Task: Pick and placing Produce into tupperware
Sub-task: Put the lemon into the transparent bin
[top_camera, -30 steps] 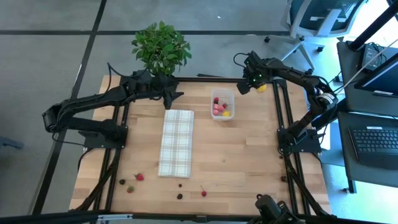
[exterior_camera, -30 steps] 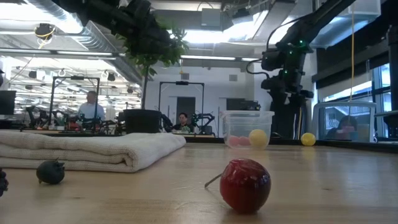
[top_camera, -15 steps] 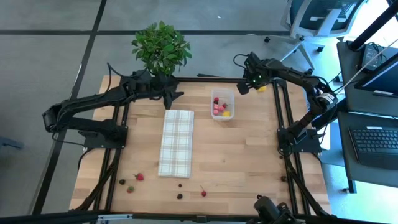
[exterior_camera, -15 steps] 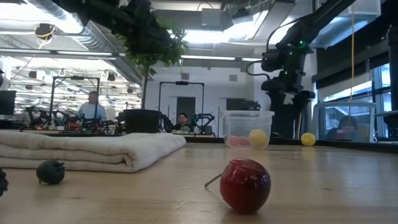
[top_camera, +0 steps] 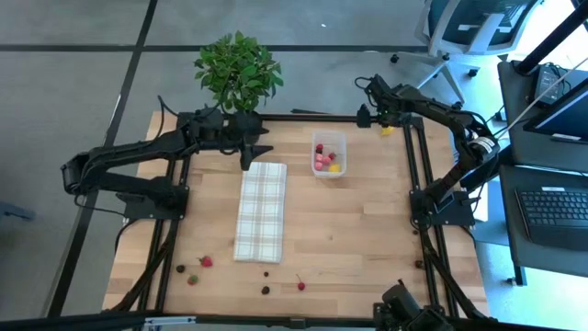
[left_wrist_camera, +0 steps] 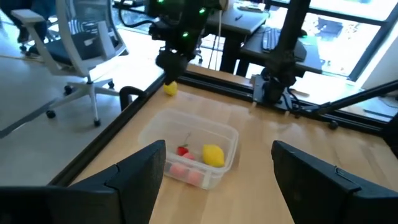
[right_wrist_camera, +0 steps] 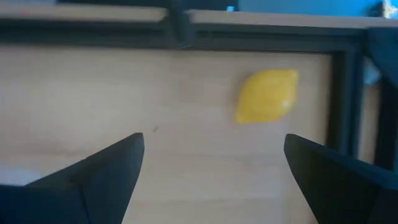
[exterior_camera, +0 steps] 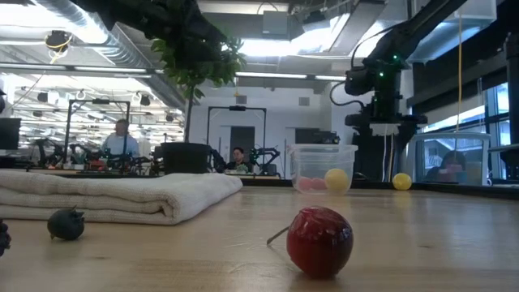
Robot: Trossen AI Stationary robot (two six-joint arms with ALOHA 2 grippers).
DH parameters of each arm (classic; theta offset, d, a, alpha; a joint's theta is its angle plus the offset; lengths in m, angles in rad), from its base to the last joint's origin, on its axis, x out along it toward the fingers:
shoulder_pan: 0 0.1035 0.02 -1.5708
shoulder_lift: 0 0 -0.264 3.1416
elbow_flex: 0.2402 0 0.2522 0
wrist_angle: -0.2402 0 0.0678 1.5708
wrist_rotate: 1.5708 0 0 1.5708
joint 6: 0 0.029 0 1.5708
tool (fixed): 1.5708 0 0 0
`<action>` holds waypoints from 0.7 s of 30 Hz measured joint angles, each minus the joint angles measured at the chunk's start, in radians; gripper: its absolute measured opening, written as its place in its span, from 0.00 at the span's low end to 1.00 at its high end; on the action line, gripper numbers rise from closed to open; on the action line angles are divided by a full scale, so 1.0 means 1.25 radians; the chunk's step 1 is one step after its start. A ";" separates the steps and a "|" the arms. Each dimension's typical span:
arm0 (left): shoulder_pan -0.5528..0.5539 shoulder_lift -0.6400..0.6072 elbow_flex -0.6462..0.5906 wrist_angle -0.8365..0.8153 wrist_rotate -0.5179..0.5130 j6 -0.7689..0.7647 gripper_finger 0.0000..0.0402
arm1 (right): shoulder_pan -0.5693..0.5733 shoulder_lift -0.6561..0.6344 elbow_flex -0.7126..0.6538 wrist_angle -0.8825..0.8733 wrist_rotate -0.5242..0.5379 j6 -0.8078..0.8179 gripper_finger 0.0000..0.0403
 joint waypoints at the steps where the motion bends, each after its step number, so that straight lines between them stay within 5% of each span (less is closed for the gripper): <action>1: -0.005 0.000 0.000 -0.001 0.000 0.000 0.71 | -0.003 0.000 -0.004 0.005 0.012 0.011 0.96; 15: -0.070 -0.039 0.000 0.001 -0.015 -0.008 0.71 | 0.002 0.000 -0.035 0.076 -0.006 0.149 0.96; 21: -0.115 -0.071 0.000 0.001 -0.080 -0.024 0.71 | 0.000 0.001 -0.035 0.040 0.098 0.473 0.96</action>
